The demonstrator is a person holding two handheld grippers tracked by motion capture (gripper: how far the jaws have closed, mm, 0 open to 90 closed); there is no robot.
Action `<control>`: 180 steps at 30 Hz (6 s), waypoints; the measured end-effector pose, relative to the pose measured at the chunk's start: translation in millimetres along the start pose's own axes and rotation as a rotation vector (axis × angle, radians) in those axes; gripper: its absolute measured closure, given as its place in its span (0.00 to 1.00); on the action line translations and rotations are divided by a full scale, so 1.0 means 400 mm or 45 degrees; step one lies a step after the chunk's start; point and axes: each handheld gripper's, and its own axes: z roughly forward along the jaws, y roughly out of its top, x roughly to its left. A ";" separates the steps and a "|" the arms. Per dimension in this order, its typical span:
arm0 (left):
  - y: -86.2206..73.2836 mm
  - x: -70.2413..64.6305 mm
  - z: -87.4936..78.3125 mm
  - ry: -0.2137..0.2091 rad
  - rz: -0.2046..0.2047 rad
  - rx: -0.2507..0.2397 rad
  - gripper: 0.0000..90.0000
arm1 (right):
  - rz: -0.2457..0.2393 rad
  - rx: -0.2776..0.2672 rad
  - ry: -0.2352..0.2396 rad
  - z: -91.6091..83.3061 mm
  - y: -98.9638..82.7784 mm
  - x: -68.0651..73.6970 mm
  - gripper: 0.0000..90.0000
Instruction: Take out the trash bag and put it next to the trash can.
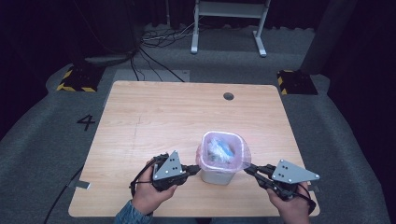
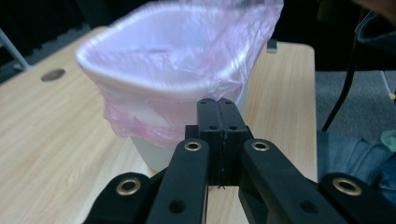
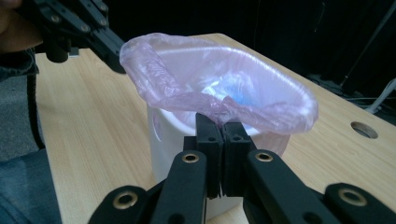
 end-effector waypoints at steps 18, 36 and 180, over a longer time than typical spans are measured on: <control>0.037 0.092 0.058 0.220 -0.088 0.058 1.00 | 0.006 0.049 -0.079 0.033 0.024 -0.047 0.99; -0.003 0.105 0.083 0.199 -0.116 0.221 1.00 | 0.090 0.133 -0.250 0.042 -0.028 -0.041 0.56; 0.023 0.030 -0.019 0.298 -0.162 0.005 0.58 | 0.140 0.044 0.076 0.147 0.144 -0.042 0.98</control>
